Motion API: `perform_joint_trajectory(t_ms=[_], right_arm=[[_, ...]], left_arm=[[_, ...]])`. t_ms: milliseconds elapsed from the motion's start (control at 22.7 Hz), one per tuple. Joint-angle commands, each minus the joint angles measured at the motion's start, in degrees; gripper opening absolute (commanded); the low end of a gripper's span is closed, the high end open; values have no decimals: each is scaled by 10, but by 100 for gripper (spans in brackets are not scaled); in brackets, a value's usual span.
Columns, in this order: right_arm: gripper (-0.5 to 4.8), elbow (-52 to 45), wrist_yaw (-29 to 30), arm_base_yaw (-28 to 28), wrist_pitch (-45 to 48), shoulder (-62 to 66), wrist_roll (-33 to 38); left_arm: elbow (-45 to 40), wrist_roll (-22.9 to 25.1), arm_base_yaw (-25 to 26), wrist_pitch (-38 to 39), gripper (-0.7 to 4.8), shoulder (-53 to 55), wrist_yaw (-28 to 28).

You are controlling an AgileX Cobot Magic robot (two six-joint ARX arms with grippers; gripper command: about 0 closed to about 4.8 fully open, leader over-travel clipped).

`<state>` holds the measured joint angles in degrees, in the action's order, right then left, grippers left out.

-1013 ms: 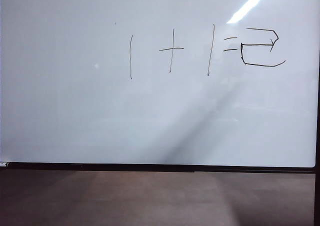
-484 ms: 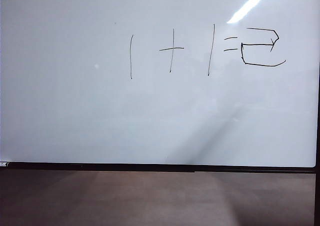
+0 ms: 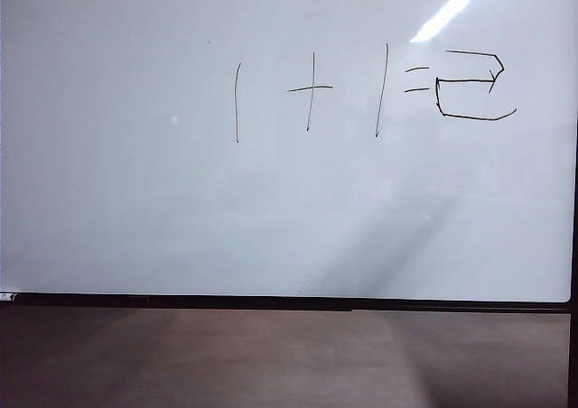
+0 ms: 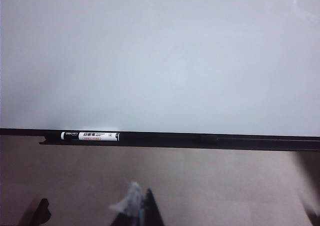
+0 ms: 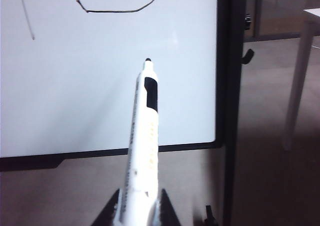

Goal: Reach to the right to find the marker pen, pick it up, and write the answer to the math problem on the whiteboard.

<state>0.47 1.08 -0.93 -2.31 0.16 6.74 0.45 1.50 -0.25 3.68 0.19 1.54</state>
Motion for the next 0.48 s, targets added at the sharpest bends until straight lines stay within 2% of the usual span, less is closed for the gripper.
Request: perform_joint_trajectory(t_ms=[44, 484], right_arm=[[-5, -2, -1, -11, 13, 0, -25], [-5, -2, 1, -11, 12, 0, -27]], left_arm=[[0, 2, 0, -6, -4, 0, -3], [0, 2, 0, -6, -4, 0, -3]])
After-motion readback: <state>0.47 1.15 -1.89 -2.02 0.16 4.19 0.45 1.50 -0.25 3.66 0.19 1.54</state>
